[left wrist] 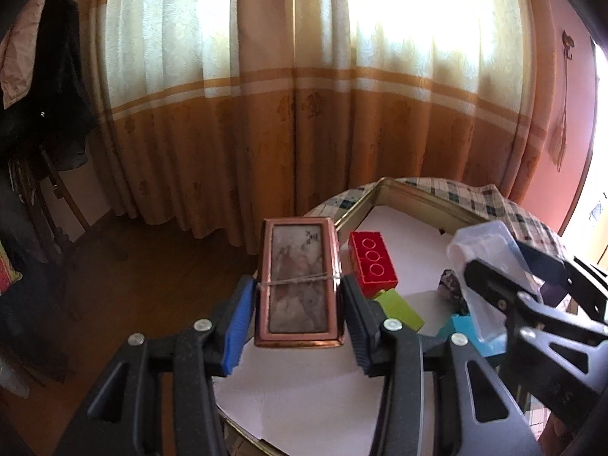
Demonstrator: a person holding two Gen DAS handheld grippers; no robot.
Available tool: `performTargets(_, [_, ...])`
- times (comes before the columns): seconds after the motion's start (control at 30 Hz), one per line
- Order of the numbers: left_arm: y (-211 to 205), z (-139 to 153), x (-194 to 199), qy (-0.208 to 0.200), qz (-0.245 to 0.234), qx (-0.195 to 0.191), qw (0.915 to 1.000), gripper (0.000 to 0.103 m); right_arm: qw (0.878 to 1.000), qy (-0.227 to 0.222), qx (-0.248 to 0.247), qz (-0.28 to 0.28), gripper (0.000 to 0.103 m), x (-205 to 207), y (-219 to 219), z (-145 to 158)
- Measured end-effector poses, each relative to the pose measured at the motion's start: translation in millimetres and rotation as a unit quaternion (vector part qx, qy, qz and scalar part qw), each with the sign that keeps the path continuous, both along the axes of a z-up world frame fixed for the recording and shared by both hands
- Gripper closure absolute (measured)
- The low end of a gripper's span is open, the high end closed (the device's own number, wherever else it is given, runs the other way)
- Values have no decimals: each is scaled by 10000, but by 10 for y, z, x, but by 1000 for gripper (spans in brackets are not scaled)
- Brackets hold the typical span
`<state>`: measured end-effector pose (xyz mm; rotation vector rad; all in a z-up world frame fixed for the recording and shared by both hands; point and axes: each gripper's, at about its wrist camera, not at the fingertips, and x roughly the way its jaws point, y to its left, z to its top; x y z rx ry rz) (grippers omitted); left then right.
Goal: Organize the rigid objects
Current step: 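Open the left gripper to drop the frame in the tray while the right releases the box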
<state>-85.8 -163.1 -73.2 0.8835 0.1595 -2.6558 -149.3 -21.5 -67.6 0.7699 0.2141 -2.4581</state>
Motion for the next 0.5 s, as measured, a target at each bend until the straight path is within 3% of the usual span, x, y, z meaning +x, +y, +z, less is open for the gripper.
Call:
performTargets(0.13, [-4,-38,-22,-93,10,-26,10000,56,9994,-134,305,116,45,-99,-175,-53])
performTargets(0.2, [1,-31,-18,-104,-12,-31,9999,55,9993,-114,330,106,36,-97,-194,-55])
performTargets(0.27, [-11,-6,10,-55,10,-4,10000,46,9998,-38,198,38,29,-67,-120,-14])
performTargets(0.37, [-33,30,76,50,108,12,9999,32,10000,-25,51,31,29,20,56,48])
performTargets(0.5, [-15,54,138,143,126,137,9997,26,10000,54,-1,-28,27,208,450,91])
